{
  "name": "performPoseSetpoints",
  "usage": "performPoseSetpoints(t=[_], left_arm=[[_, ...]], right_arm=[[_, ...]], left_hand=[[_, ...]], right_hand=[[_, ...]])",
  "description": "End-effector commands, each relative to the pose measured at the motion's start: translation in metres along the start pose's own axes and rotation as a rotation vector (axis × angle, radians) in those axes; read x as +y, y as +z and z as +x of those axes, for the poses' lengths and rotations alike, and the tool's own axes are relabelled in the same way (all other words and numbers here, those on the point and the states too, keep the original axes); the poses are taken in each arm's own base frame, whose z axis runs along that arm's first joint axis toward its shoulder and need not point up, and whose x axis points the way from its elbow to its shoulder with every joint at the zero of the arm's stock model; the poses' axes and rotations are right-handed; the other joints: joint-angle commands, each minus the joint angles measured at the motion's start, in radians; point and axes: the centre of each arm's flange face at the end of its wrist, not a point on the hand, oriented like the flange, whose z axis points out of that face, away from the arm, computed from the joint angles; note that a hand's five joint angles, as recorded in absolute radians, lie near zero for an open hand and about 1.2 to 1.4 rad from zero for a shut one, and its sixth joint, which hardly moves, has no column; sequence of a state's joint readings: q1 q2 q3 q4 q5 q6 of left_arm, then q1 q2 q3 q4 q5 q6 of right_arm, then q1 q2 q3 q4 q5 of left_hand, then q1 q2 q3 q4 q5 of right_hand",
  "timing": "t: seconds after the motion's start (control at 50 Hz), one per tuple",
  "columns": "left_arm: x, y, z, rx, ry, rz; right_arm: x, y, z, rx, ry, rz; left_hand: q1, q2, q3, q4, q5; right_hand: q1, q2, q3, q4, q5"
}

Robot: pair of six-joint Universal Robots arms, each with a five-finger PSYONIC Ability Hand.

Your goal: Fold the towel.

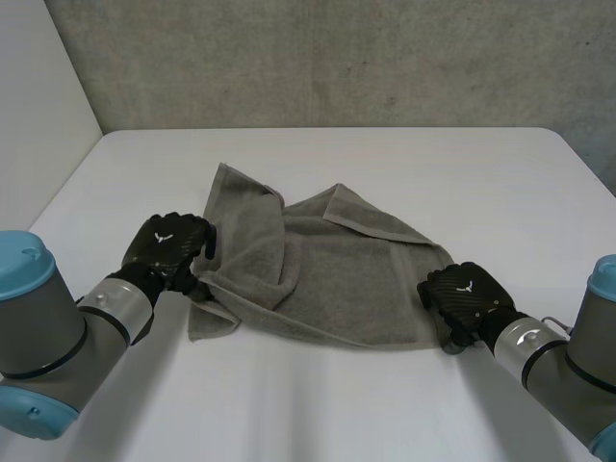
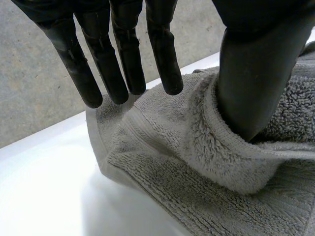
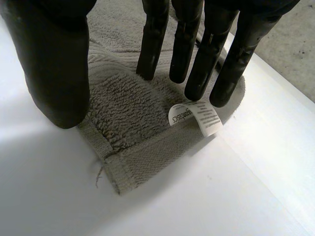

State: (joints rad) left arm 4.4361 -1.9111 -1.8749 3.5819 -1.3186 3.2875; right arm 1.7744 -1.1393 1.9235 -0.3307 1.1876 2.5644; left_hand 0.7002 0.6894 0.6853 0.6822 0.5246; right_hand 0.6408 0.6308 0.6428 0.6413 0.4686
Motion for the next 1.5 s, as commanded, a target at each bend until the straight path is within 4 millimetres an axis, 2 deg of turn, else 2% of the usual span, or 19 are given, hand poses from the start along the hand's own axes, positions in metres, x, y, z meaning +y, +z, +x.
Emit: performPoseSetpoints(t=[0.02, 0.94, 1.32, 1.38, 1.42, 1.44, 1.46, 1.5], left_arm=[[0.002, 0.0, 0.0, 0.002, 0.0, -0.006], [0.008, 0.0, 0.003, 0.014, -0.002, -0.024], [0.011, 0.001, 0.004, 0.02, -0.001, -0.033], [0.011, 0.001, 0.004, 0.021, -0.001, -0.035], [0.011, 0.001, 0.005, 0.023, 0.0, -0.036], [0.011, 0.001, 0.005, 0.023, 0.001, -0.036], [0.011, 0.001, 0.005, 0.023, 0.001, -0.036], [0.011, 0.001, 0.005, 0.023, 0.001, -0.036]], right_arm=[[0.0, 0.003, 0.002, 0.008, -0.002, 0.008], [-0.006, 0.019, 0.013, 0.07, -0.016, 0.022], [-0.011, 0.023, 0.007, 0.056, -0.03, 0.038], [-0.01, 0.024, 0.006, 0.053, -0.03, 0.036], [-0.01, 0.024, 0.006, 0.054, -0.03, 0.036], [-0.01, 0.024, 0.006, 0.054, -0.03, 0.036], [-0.011, 0.024, 0.007, 0.057, -0.029, 0.037], [-0.013, 0.023, 0.009, 0.064, -0.025, 0.043]], left_hand=[[0.004, 0.014, 0.019, 0.022, 0.005], [0.001, 0.012, 0.016, 0.019, 0.002], [0.001, 0.012, 0.016, 0.019, 0.002], [-0.002, 0.009, 0.013, 0.016, -0.001], [-0.002, 0.009, 0.013, 0.016, -0.001], [-0.002, 0.009, 0.013, 0.016, -0.001], [-0.005, 0.006, 0.01, 0.013, -0.004], [-0.008, 0.003, 0.007, 0.01, -0.007]], right_hand=[[0.028, 0.038, 0.026, 0.028, 0.026], [0.061, 0.071, 0.059, 0.06, 0.058], [0.064, 0.074, 0.062, 0.063, 0.061], [0.161, 0.171, 0.159, 0.16, 0.158], [0.604, 0.614, 0.602, 0.604, 0.602], [0.607, 0.617, 0.605, 0.606, 0.604], [0.754, 0.764, 0.752, 0.754, 0.752], [0.755, 0.765, 0.753, 0.755, 0.753]])
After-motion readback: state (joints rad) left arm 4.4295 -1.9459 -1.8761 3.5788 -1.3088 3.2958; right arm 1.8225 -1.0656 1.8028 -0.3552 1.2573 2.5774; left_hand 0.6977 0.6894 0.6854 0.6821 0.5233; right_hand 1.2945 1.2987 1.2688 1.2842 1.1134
